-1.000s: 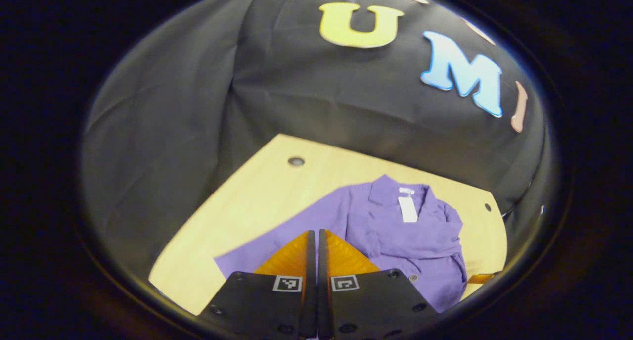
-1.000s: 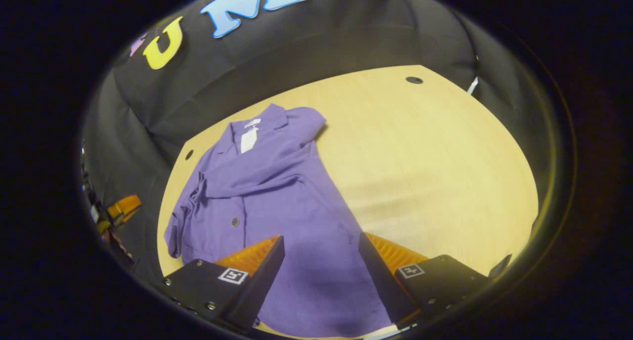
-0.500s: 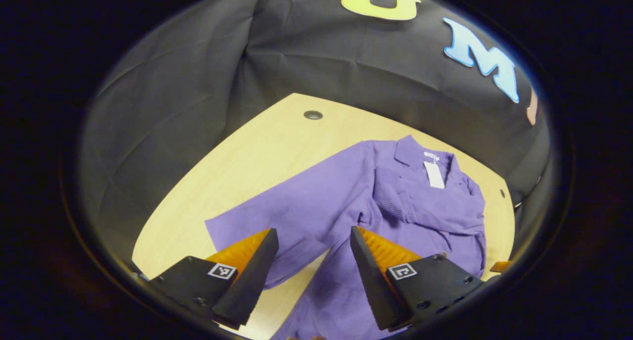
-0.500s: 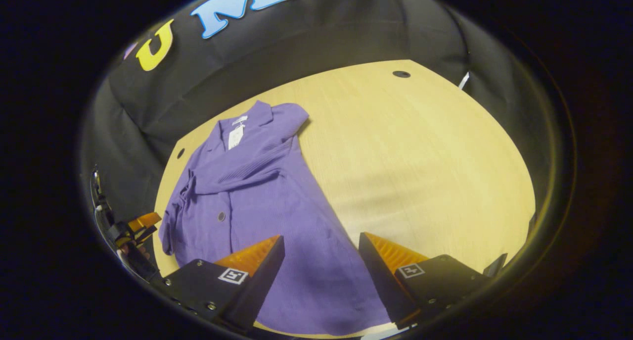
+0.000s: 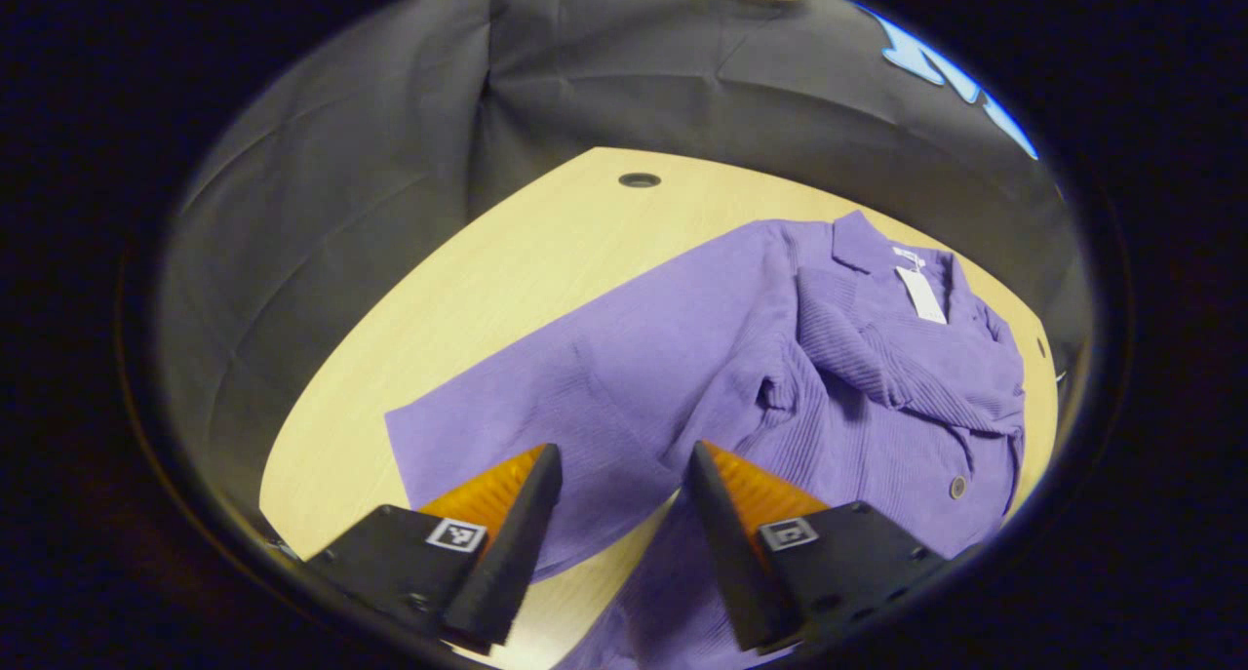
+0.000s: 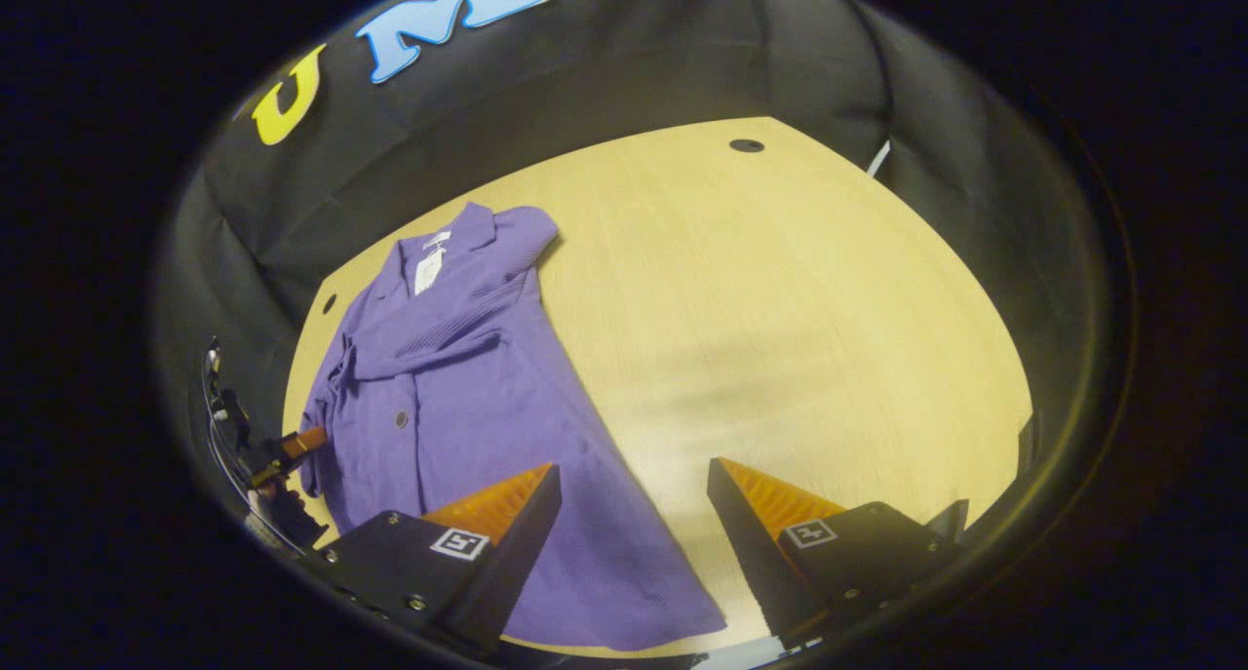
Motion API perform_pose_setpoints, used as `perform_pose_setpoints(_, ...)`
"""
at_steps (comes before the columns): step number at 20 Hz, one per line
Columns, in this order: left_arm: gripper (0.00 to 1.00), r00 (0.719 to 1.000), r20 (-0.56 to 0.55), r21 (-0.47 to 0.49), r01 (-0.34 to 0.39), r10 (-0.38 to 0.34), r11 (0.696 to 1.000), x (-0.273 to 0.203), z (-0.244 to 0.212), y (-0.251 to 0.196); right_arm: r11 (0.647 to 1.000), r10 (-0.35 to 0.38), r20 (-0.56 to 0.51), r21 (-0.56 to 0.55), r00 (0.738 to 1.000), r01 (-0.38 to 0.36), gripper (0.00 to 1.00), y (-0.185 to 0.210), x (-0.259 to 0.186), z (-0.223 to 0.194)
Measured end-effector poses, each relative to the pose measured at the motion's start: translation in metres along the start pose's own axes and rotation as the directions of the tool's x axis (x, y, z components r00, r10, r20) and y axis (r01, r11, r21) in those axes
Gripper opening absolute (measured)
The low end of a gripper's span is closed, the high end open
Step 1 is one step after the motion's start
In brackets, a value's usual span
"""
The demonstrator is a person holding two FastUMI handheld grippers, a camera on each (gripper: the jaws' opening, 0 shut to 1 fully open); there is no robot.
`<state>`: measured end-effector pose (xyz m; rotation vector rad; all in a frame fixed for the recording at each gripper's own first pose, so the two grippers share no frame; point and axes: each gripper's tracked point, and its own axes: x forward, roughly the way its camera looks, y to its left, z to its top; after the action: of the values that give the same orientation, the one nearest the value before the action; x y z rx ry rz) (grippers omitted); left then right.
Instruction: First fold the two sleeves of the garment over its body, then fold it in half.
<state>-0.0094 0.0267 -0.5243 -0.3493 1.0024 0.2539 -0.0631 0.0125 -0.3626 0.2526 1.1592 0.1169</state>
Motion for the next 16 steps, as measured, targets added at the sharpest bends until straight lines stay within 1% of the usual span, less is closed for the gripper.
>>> perform_pose_setpoints(2,0.51,0.999,0.003,0.005,-0.032,0.032,0.999,0.002,0.002,0.01,1.0,0.0,-0.002,0.004,1.0,0.0,0.94,0.0,0.0,0.001)
perform_pose_setpoints(3,0.38,0.999,0.015,0.003,-0.031,0.031,1.0,0.003,0.005,0.01,1.0,0.002,-0.005,0.0,1.0,-0.002,0.94,0.002,0.0,0.001)
perform_pose_setpoints(5,0.19,0.999,0.008,0.019,-0.033,0.033,0.999,0.002,0.004,0.008,1.0,0.008,-0.007,-0.01,1.0,-0.008,0.94,0.005,0.002,0.001)
perform_pose_setpoints(6,0.21,0.999,0.004,0.036,-0.037,0.037,0.999,0.001,0.004,0.008,1.0,0.011,-0.009,-0.014,1.0,-0.011,0.94,0.007,0.002,0.0)
perform_pose_setpoints(7,0.2,0.999,0.018,0.047,-0.039,0.038,0.998,-0.004,0.009,0.008,1.0,0.012,-0.014,-0.018,1.0,-0.012,0.94,0.009,0.004,-0.002)
perform_pose_setpoints(9,0.19,0.996,0.082,0.069,-0.03,0.025,0.997,-0.02,0.028,0.006,1.0,0.015,-0.024,-0.025,1.0,-0.015,0.94,0.012,0.007,-0.005)
perform_pose_setpoints(10,0.21,0.994,0.111,0.095,-0.026,0.015,0.995,-0.03,0.035,0.004,0.999,0.02,-0.03,-0.026,0.999,-0.021,0.94,0.015,0.009,-0.007)
perform_pose_setpoints(11,0.19,0.99,0.139,0.128,-0.024,0.006,0.992,-0.039,0.044,0.002,0.999,0.025,-0.034,-0.027,0.999,-0.025,0.94,0.016,0.009,-0.009)
perform_pose_setpoints(16,0.19,0.967,0.253,0.229,-0.016,-0.043,0.973,-0.073,0.093,-0.021,0.998,0.053,-0.05,-0.029,0.997,-0.055,0.94,0.027,0.016,-0.012)
